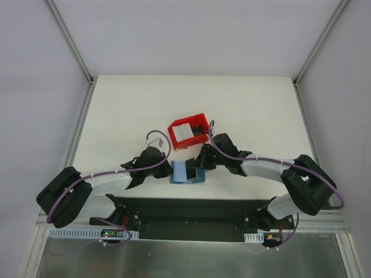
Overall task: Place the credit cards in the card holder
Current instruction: Turn over the card slot in the card holder.
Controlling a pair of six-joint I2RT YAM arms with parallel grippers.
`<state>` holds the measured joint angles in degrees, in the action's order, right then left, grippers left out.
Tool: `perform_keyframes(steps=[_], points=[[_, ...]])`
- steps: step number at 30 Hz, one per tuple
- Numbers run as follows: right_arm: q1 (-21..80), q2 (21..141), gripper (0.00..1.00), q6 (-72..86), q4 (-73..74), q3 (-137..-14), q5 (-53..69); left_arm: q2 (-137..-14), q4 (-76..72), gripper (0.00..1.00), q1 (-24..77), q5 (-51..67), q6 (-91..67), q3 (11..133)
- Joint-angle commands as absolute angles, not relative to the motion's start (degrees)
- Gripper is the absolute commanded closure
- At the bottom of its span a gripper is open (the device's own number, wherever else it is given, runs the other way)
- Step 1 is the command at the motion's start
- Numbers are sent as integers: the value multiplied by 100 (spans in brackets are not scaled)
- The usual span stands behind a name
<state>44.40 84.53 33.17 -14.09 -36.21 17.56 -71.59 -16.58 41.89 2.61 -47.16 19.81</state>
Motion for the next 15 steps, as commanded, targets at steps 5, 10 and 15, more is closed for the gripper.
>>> perform_keyframes(steps=[5, 10, 15], points=[[4298, 8200, 100, 3788, -1978, -3208, 1635, -7269, -1635, 100, 4131, 343, -4799, 1776], [4263, 8139, 100, 3858, -2091, -3015, 1582, -7277, -1652, 100, 4131, 334, -4834, 1767], [4201, 8261, 100, 4034, -2582, -2822, 1766, -7286, -1661, 100, 4140, 360, -4860, 1767]])
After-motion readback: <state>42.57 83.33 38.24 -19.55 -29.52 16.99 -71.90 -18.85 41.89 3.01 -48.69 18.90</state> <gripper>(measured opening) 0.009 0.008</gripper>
